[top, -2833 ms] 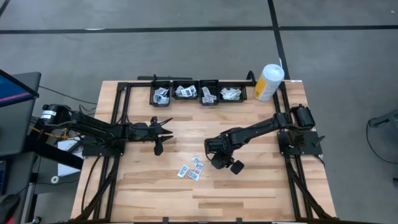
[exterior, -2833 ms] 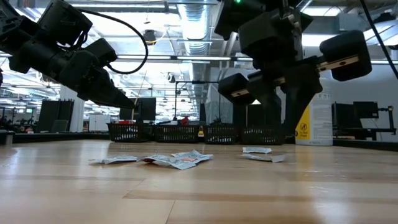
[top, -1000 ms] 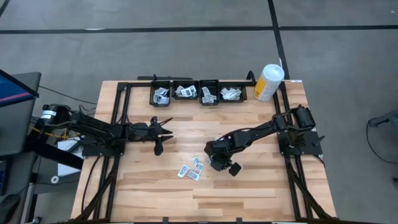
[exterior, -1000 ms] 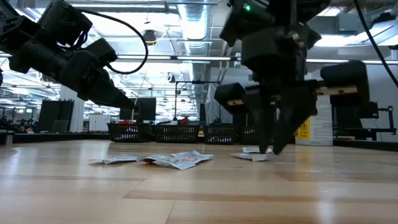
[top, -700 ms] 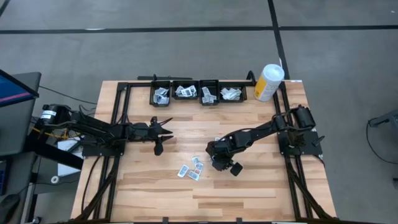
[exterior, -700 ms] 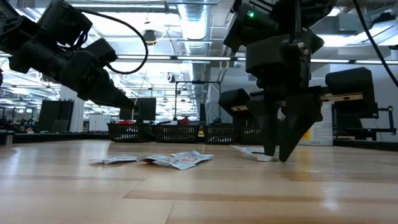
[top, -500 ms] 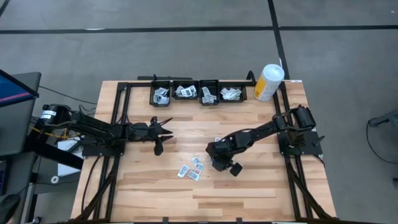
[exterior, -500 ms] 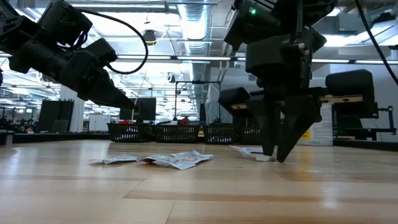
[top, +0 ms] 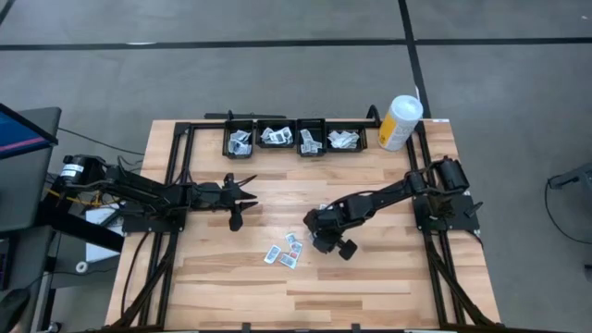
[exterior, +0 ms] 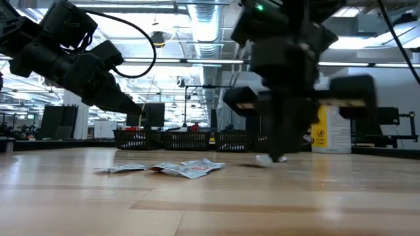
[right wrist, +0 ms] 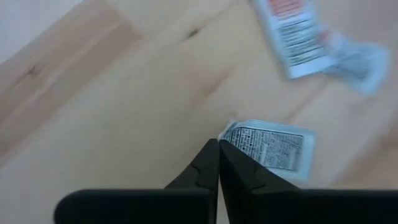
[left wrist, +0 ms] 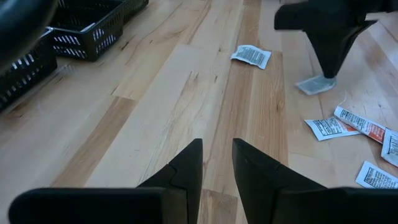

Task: Pick & Place First Aid Supplies
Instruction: Put the orange ointment pack into the middle right black bin

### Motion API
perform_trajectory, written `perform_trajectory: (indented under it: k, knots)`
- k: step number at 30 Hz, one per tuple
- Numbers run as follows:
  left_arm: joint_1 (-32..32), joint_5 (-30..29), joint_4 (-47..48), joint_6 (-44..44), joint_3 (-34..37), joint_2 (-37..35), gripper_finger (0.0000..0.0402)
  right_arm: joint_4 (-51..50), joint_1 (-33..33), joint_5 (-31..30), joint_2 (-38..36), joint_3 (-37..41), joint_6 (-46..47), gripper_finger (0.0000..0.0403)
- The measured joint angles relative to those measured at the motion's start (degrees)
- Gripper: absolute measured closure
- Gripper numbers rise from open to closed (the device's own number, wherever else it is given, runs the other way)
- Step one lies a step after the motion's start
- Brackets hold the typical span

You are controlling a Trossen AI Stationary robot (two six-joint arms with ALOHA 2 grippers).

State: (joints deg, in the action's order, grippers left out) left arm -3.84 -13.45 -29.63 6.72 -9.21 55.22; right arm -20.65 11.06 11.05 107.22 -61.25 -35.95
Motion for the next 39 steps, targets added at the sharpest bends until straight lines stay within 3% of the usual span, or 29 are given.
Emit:
perform_trajectory:
  k: [11, 15, 22, 24, 35, 39]
  knots:
    - [0.00, 0.00, 0.00, 0.00, 0.00, 0.01, 0.0314, -4.84, -2.31, 2.28, -0.02, -10.43, 0.87, 0.0402]
    - [-0.02, 0.00, 0.01, 0.00, 0.00, 0.00, 0.0314, -4.58, -4.42, 11.27, -0.04, -13.96, 3.17, 0.0402]
    - [0.00, 0.00, 0.02, -0.24, 0.00, 0.00, 0.0314, -1.83, -8.90, 34.44, -0.07, -17.33, 10.33, 0.0402]
    - [-0.01, 0.00, 0.02, -0.24, 0.00, 0.00, 0.0314, -0.37, -9.84, 37.70, -0.07, -17.33, 12.27, 0.0402]
    - [0.01, 0.00, 0.36, -0.34, 0.00, 0.02, 0.0314, 0.38, -11.85, 38.22, -0.07, -17.33, 13.09, 0.0402]
    - [0.01, 0.00, 0.48, -0.46, 0.00, 0.02, 0.0314, 0.33, -12.78, 32.76, -0.07, -17.33, 12.80, 0.0402]
